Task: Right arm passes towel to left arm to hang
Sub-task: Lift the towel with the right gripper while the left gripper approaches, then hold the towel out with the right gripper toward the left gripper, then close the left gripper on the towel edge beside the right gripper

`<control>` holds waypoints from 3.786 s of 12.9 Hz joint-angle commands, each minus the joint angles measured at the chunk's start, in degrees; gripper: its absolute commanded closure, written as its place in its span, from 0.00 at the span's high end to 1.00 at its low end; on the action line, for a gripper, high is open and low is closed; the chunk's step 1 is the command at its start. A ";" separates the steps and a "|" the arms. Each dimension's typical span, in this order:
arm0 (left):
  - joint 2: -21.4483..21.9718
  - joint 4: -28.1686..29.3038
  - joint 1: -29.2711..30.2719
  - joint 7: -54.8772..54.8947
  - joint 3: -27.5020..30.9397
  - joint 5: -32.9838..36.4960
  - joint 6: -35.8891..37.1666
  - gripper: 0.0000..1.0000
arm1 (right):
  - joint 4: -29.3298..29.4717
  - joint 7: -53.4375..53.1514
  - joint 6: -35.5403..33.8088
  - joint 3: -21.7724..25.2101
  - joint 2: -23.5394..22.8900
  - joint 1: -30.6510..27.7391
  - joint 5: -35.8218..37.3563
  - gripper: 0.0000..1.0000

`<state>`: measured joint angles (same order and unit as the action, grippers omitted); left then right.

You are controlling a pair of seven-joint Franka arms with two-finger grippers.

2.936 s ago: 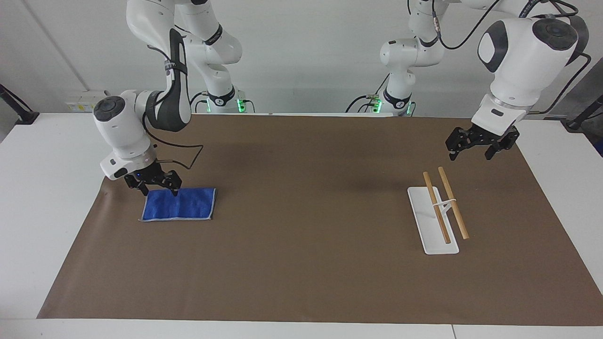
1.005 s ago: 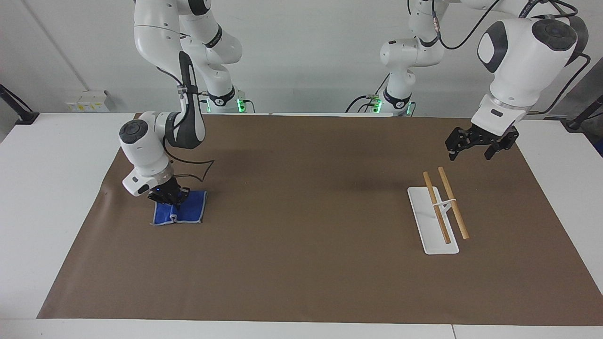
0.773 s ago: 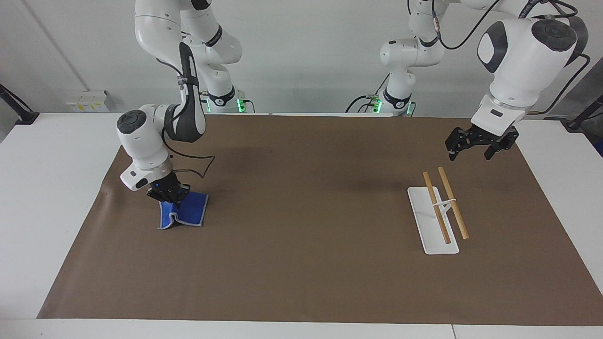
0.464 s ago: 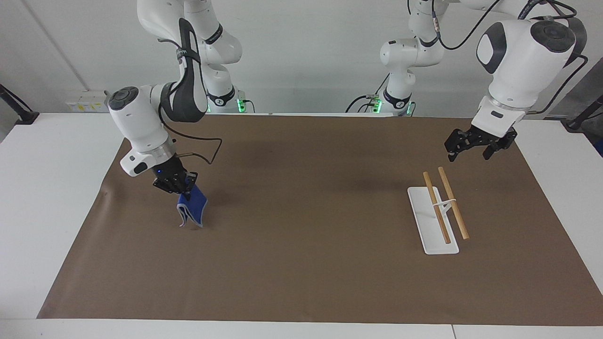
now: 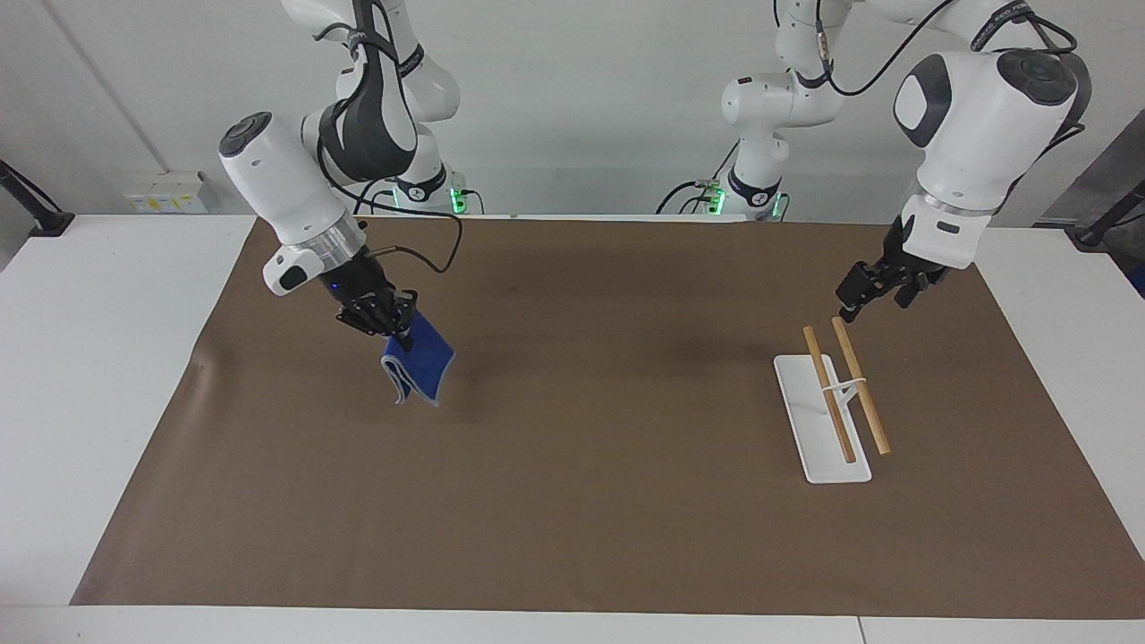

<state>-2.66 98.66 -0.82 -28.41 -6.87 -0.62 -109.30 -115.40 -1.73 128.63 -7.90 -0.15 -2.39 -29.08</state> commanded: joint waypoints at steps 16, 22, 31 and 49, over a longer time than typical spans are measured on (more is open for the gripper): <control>-2.34 10.14 -25.10 -73.90 0.36 -9.84 -44.59 1.00 | 6.06 -35.78 -2.43 -9.42 -0.11 3.88 -31.83 0.00; -4.11 10.06 -26.34 -74.07 0.36 -9.84 -45.21 1.00 | 6.24 -39.23 -3.48 -9.42 -0.11 5.29 -31.74 0.00; 1.24 8.30 -23.53 -70.47 0.36 -10.79 -29.32 1.00 | 6.85 -39.14 -4.62 -8.89 -0.20 4.50 -31.57 0.00; 5.12 9.00 -26.78 -71.00 -0.08 -13.44 -18.48 0.96 | 6.85 -39.14 -5.06 -8.80 -0.20 4.50 -31.39 0.00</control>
<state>1.09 106.50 -27.52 -100.26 -7.60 -12.41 -127.44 -109.47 -40.04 124.86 -16.65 -0.02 2.64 -60.21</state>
